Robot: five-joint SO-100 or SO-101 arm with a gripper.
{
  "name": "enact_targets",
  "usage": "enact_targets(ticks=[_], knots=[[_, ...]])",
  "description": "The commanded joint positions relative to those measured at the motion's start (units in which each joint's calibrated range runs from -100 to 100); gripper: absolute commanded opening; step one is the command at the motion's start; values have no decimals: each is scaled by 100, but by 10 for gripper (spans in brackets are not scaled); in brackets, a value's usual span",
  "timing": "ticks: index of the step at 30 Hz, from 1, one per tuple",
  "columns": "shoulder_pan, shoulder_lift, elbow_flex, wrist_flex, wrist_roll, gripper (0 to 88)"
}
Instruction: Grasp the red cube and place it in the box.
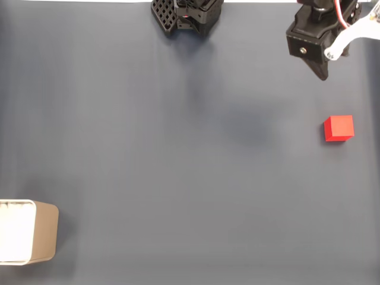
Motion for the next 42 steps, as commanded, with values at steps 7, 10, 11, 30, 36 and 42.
enact_targets(ticks=[7, 10, 11, 30, 36, 42], knots=[[15, 270, 55, -514, -98, 327], [22, 435, 55, -621, -117, 355], [22, 478, 64, -662, -117, 364], [108, 1206, 347, -1727, 78, 440], [157, 1414, 438, -1940, 93, 442], [157, 1700, 447, -2145, 54, 446]])
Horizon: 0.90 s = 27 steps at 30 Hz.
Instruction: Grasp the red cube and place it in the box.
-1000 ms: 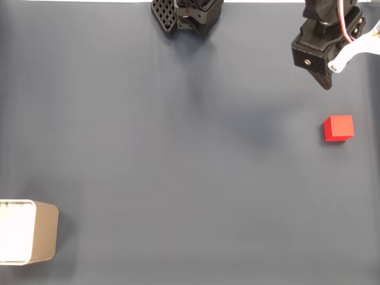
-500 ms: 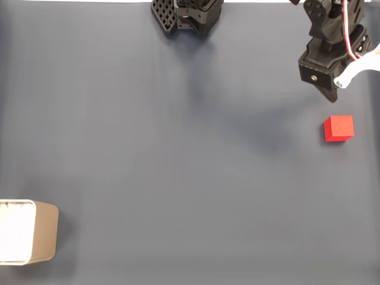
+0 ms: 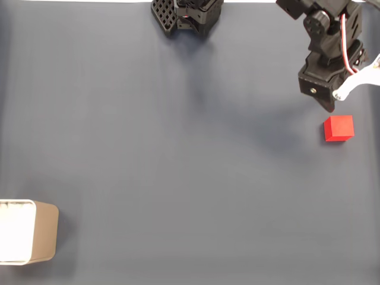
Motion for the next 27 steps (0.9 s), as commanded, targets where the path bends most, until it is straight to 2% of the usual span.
enact_targets(ticks=[1, 27], knots=[[76, 41, -50, -197, 10, 447], [147, 1133, -50, -1066, -54, 452]])
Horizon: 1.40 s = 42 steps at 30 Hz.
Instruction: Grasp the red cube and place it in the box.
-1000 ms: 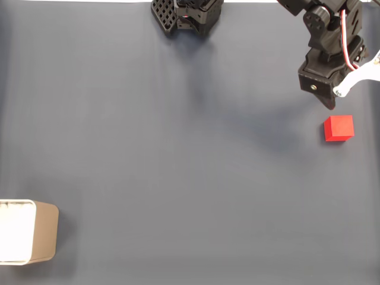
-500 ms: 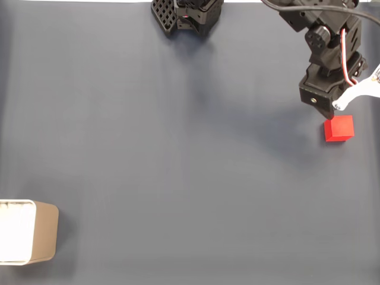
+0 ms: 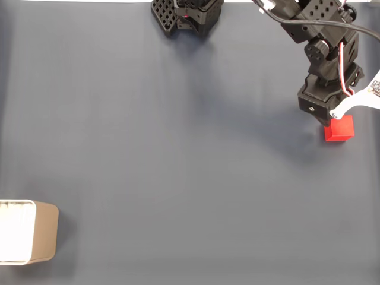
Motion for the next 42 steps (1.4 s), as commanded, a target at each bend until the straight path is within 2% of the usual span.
enact_targets(ticks=[1, 42], knots=[[94, -4, -50, -160, -54, 452], [-111, 819, -908, -734, -151, 456]])
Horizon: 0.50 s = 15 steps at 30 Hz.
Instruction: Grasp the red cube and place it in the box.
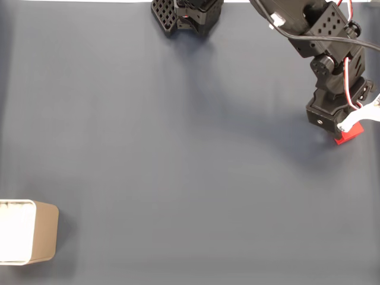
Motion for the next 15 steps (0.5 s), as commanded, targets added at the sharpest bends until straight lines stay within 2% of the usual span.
enact_targets(ticks=[1, 15], knots=[[-111, -76, -257, -89, -29, 456], [-359, -15, -339, -48, -5, 452]])
